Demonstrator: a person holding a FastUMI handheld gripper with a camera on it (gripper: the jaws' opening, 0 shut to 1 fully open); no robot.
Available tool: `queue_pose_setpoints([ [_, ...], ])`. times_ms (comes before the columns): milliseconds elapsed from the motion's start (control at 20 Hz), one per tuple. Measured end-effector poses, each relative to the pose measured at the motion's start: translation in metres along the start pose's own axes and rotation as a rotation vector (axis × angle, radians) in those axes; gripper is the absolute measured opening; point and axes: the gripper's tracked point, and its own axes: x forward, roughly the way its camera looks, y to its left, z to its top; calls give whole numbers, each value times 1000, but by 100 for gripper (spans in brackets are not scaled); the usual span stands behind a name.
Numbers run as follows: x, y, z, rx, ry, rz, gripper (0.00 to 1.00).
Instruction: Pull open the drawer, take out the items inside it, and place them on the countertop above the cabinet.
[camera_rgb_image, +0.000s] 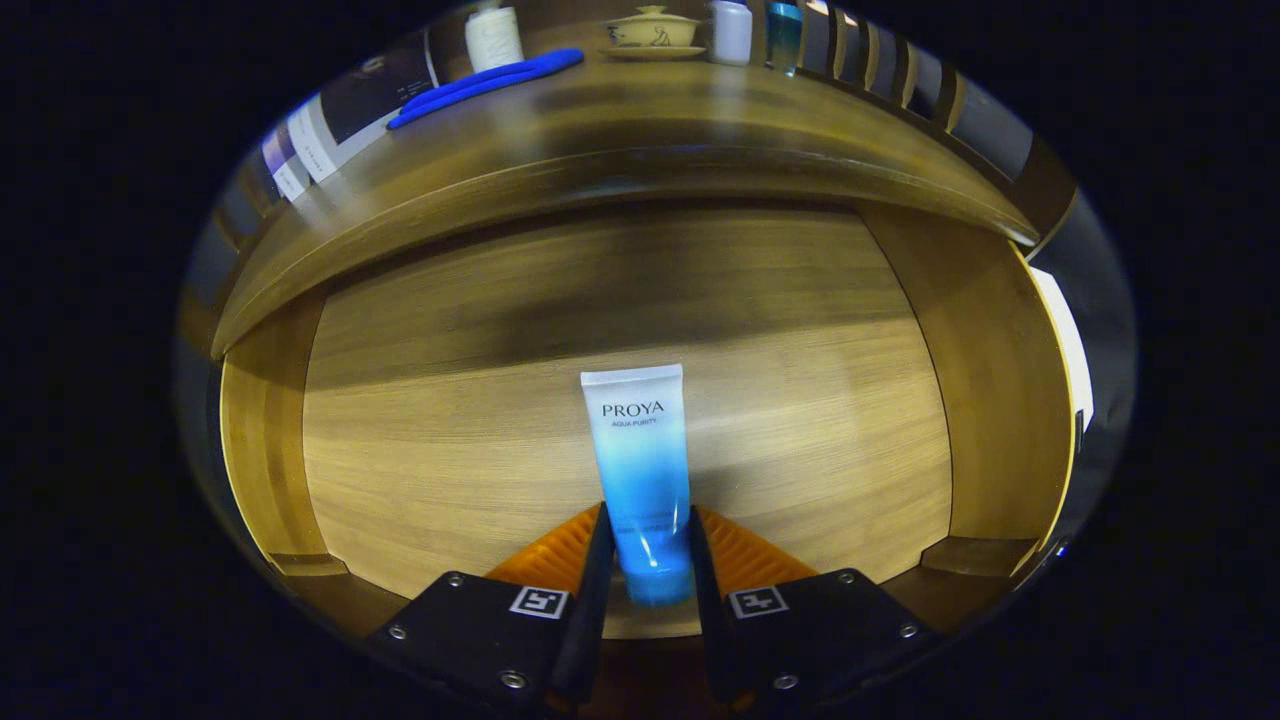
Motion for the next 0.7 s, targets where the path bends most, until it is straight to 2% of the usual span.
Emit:
queue_pose_setpoints([
  [150, -2, 2, -2, -16, -29, -9, 38],
  [400, -14, 3, -11, -109, -55, -44, 38],
  [700, -59, 11, -10, -176, -186, -84, 38],
])
